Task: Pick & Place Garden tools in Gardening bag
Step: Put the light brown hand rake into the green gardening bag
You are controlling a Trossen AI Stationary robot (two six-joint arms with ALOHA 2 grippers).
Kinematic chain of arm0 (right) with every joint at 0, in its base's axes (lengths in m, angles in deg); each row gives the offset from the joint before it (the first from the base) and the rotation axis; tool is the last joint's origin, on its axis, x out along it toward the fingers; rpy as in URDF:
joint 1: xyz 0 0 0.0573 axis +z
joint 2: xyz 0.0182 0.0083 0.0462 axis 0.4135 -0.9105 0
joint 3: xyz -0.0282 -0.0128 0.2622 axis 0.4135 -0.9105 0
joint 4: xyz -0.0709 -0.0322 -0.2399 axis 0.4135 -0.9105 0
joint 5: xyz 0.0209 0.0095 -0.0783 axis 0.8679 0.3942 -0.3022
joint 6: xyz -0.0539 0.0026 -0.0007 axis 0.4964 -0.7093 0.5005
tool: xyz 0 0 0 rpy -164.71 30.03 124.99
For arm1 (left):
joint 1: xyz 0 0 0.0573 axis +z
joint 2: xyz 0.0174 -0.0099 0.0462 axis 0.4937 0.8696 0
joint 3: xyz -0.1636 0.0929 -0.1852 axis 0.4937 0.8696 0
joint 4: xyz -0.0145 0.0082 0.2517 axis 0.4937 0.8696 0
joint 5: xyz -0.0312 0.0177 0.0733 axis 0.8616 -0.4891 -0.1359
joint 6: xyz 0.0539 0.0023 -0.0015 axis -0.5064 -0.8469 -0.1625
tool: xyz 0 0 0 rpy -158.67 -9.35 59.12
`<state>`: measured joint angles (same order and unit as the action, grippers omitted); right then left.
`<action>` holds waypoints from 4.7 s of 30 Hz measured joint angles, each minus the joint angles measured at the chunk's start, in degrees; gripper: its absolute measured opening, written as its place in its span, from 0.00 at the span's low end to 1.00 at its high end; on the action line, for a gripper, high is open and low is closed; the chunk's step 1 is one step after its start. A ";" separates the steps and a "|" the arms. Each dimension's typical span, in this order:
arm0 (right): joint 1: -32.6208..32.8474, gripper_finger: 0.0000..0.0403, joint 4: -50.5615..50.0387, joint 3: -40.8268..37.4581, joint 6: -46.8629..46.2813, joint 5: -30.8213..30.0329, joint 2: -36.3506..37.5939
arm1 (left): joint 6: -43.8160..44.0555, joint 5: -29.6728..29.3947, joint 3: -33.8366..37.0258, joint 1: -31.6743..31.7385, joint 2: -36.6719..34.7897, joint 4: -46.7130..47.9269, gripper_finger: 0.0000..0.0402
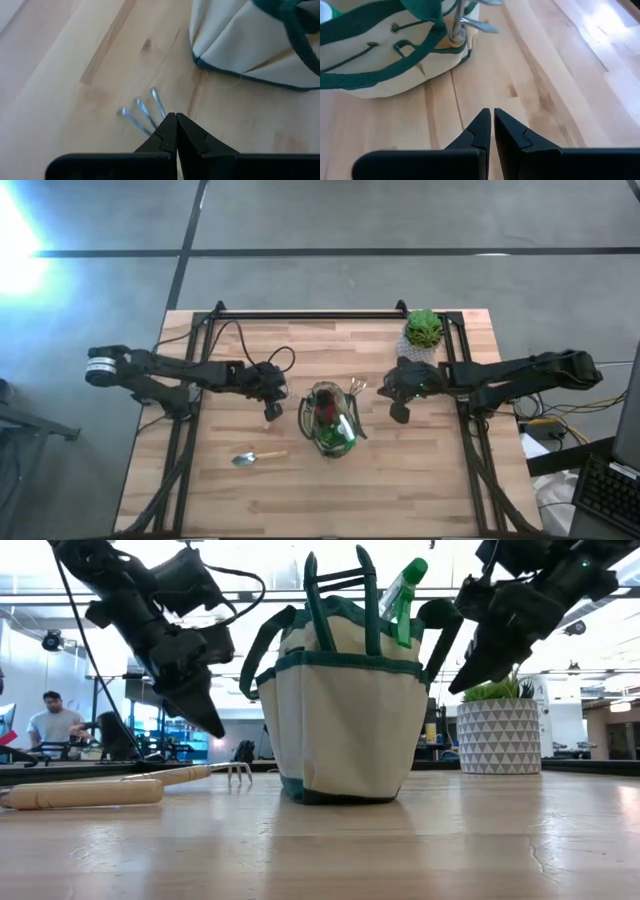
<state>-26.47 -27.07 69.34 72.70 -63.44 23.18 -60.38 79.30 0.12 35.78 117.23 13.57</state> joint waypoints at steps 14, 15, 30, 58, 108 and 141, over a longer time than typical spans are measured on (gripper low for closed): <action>-0.04 0.04 0.08 -0.54 -0.97 -1.09 0.44 | 10.66 1.38 -1.42 0.09 -6.17 16.18 0.12; -0.07 0.04 0.28 -0.54 -0.97 -1.09 0.31 | 10.98 1.39 -1.82 0.09 -5.94 16.94 0.15; -0.25 0.04 0.31 -0.56 -0.71 -2.48 0.36 | 14.77 1.88 -4.55 0.09 0.36 16.02 0.42; -0.26 0.04 1.15 -0.56 0.17 -2.53 0.36 | 15.25 2.49 -4.70 0.09 14.31 5.91 0.40; -0.24 0.04 1.63 -1.99 0.12 -2.51 0.36 | 8.37 -11.15 -0.03 -1.04 -14.81 -2.82 0.17; -0.24 0.04 1.76 -2.16 -0.32 -2.88 0.36 | -7.87 1.07 19.48 -8.52 -15.53 -70.97 0.17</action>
<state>-26.71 -25.31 67.18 72.38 -66.31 23.54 -68.25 80.37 19.60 27.25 101.70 -57.40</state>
